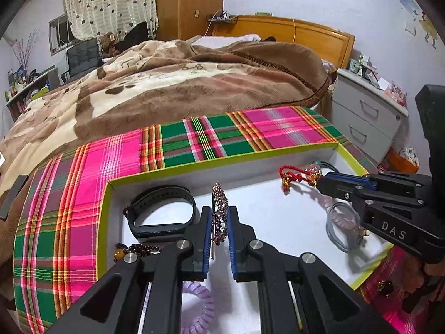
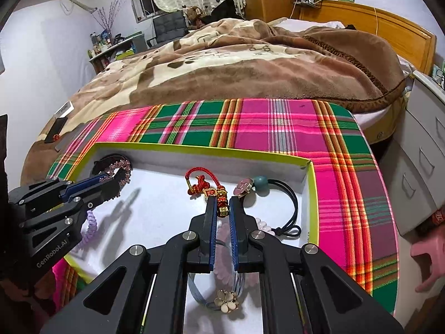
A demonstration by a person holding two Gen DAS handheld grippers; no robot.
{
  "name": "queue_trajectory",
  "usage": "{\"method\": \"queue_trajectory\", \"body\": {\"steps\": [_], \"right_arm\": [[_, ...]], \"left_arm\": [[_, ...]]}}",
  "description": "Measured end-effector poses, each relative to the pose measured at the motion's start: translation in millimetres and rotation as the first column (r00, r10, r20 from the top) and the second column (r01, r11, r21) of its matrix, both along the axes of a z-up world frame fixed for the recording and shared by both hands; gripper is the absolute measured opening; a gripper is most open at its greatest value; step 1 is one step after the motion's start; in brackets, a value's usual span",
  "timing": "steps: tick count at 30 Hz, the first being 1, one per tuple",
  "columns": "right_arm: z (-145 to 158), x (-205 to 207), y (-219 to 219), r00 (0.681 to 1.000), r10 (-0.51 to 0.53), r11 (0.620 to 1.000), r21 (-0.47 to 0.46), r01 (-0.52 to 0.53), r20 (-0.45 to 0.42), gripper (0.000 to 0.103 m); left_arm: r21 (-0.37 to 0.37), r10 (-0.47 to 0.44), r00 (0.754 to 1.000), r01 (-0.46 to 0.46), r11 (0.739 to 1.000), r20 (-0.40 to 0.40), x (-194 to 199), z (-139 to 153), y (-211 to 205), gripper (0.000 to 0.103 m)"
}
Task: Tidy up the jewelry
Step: 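Open the left tool to drop the chain while the right tool releases the tassel charm in the box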
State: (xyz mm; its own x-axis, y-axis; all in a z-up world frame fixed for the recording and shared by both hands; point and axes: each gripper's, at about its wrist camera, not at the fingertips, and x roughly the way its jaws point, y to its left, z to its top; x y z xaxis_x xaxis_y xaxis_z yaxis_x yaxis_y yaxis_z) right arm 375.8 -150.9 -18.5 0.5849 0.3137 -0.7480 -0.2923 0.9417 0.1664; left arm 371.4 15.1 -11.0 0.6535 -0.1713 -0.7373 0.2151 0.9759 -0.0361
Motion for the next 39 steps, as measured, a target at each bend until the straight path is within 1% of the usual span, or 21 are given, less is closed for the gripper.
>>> {"method": "queue_trajectory", "body": {"steps": [4, 6, 8, 11, 17, 19, 21, 29, 35, 39], "right_arm": [[-1.3, 0.4, 0.6, 1.0, -0.001, 1.0, -0.006, 0.001, -0.008, 0.009], [-1.1, 1.5, -1.0, 1.0, -0.007, 1.0, -0.008, 0.007, -0.007, 0.016], [-0.6, 0.9, -2.4, 1.0, -0.009, 1.0, -0.002, 0.009, -0.007, 0.018], [1.4, -1.0, -3.3, 1.0, -0.011, 1.0, -0.003, 0.011, -0.003, 0.019], [10.9, -13.2, -2.8, 1.0, 0.001, 1.0, -0.004, -0.001, 0.022, 0.02], [15.6, -20.3, -3.1, 0.999, 0.005, 1.0, -0.001, -0.005, 0.034, 0.02], [21.5, -29.2, -3.8, 0.999, 0.007, 1.0, 0.002, -0.007, 0.049, 0.025], [46.4, -79.4, -7.1, 0.993, 0.032, 0.999, 0.014, -0.033, 0.116, 0.026], [55.4, -125.7, -15.0, 0.988, 0.04, 0.998, 0.032, -0.045, 0.147, 0.026], [56.1, -154.6, -21.4, 0.987, 0.041, 0.998, 0.047, -0.049, 0.158, 0.026]], "left_arm": [[0.003, 0.001, 1.0, -0.001, 1.0, -0.018, 2.7, -3.9, -0.6, 0.011], [0.005, 0.004, 1.0, -0.004, 1.0, -0.025, 3.3, -4.8, -0.5, 0.011], [0.009, 0.009, 1.0, -0.008, 1.0, -0.017, 2.5, -3.6, 0.2, 0.012], [-0.014, 0.005, 1.0, -0.005, 1.0, -0.011, 0.0, -0.2, 2.1, 0.012], [-0.022, 0.007, 1.0, -0.006, 1.0, 0.022, -12.1, 11.0, 3.1, 0.013], [-0.023, 0.009, 0.999, -0.008, 1.0, 0.038, -20.5, 16.8, 3.7, 0.013], [-0.026, 0.012, 0.999, -0.011, 1.0, 0.051, -29.1, 22.1, 4.5, 0.013], [-0.054, 0.034, 0.996, -0.029, 0.998, 0.085, -73.5, 41.7, 12.3, 0.013], [-0.062, 0.046, 0.992, -0.039, 0.997, 0.118, -122.4, 54.2, 16.3, 0.013], [-0.072, 0.059, 0.989, -0.049, 0.996, 0.139, -155.6, 58.4, 16.7, 0.013]]}}
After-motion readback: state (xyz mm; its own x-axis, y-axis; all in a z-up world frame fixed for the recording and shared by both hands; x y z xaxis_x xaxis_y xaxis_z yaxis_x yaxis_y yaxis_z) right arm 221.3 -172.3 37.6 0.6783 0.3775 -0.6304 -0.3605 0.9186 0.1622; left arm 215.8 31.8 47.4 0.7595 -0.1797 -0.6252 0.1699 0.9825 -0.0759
